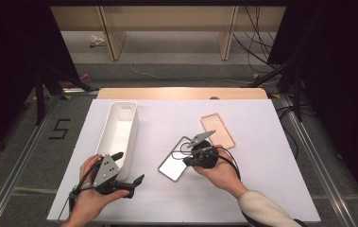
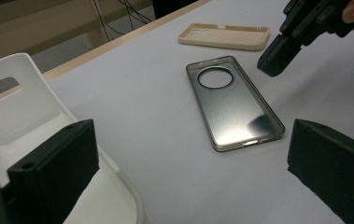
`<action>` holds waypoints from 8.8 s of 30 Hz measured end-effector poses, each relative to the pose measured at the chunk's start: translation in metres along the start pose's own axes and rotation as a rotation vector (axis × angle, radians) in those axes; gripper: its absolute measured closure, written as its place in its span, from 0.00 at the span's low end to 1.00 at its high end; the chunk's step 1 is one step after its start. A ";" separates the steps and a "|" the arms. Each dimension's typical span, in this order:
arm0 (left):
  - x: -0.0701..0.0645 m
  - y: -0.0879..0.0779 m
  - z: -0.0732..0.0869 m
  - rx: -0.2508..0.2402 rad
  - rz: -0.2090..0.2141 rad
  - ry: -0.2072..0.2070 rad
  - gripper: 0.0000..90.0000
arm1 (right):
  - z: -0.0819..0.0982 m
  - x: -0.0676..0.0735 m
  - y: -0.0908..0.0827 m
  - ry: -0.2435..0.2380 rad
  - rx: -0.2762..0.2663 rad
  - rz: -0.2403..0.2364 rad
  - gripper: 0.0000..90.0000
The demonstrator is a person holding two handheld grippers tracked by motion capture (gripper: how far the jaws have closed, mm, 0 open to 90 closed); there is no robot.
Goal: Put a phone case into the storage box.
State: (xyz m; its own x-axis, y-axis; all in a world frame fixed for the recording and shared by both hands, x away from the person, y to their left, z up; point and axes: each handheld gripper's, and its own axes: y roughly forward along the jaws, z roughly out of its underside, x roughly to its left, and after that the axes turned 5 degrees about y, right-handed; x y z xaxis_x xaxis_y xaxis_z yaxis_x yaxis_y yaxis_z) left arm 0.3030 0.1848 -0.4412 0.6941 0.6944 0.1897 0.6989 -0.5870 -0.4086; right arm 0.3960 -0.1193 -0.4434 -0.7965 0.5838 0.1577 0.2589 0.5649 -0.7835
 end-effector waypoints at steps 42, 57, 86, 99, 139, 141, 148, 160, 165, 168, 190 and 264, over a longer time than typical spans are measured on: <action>0.000 0.000 0.000 -0.006 0.004 -0.004 0.02 | -0.009 0.017 0.042 0.010 0.195 -0.011 1.00; -0.001 0.000 -0.001 -0.009 0.003 -0.003 0.02 | -0.006 0.013 0.036 0.009 0.234 -0.003 1.00; -0.001 -0.001 -0.001 -0.006 0.009 -0.001 0.02 | 0.007 -0.010 0.016 0.028 0.275 0.039 1.00; -0.001 -0.001 -0.001 -0.007 0.009 -0.001 0.02 | 0.006 -0.002 0.017 0.023 0.265 0.027 1.00; 0.000 -0.001 0.002 -0.011 0.022 -0.012 0.02 | -0.005 0.025 0.002 -0.523 0.379 0.122 0.29; 0.000 -0.001 0.001 -0.011 0.022 -0.006 0.02 | -0.005 0.025 0.003 -0.530 0.385 0.128 0.29; -0.003 -0.001 -0.001 -0.006 0.019 0.010 0.02 | -0.004 0.029 0.006 -0.551 0.406 0.138 0.32; -0.004 -0.001 -0.002 -0.006 0.019 0.017 0.02 | -0.005 0.034 0.013 -0.594 0.435 0.161 0.34; -0.003 -0.001 -0.002 -0.009 0.017 0.014 0.02 | -0.007 0.037 0.021 -0.610 0.444 0.156 0.35; -0.003 -0.001 -0.002 -0.010 0.018 0.014 0.02 | -0.006 0.038 0.024 -0.628 0.446 0.151 0.35; -0.005 0.000 -0.002 -0.008 0.025 0.018 0.02 | -0.005 0.047 0.030 -0.679 0.515 0.099 0.68; -0.004 -0.001 -0.001 -0.005 0.023 0.006 0.04 | -0.002 0.028 -0.030 -0.459 0.074 -0.057 0.99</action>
State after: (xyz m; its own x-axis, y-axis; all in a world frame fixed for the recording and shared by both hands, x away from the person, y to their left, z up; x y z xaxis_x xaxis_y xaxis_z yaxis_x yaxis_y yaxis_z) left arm 0.2995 0.1817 -0.4407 0.7114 0.6779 0.1856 0.6832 -0.6051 -0.4087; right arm 0.3665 -0.1189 -0.4141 -0.9721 0.2248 -0.0671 0.1809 0.5358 -0.8248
